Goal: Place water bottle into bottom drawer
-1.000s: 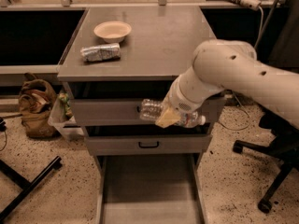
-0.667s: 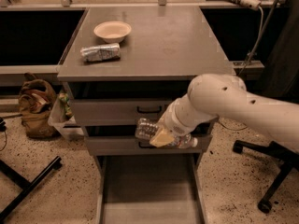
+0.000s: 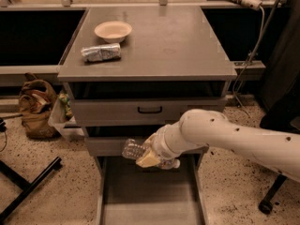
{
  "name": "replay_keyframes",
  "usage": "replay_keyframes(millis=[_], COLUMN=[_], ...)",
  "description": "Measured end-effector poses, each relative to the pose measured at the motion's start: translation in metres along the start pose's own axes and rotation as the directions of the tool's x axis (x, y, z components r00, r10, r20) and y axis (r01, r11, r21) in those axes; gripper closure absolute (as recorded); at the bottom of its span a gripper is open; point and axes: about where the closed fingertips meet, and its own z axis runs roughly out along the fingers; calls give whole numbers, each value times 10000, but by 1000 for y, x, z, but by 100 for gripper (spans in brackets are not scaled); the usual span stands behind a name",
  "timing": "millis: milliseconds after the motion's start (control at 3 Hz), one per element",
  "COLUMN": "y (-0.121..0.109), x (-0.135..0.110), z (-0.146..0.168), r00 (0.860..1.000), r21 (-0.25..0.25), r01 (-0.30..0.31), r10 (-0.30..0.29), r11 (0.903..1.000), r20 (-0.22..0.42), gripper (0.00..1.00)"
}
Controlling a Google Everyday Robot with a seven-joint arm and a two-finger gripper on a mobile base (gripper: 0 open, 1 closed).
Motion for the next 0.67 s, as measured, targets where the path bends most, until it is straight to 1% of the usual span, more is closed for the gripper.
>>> replay_keyframes(millis=[333,667], y=[10,10], x=[-5,-5], z=[24,24], r00=[9985,9985], r21=[190,190], r01=[514,514], r10=[-518,-518], r11=[9985,9985], r20=[169,169], gripper=[100,100])
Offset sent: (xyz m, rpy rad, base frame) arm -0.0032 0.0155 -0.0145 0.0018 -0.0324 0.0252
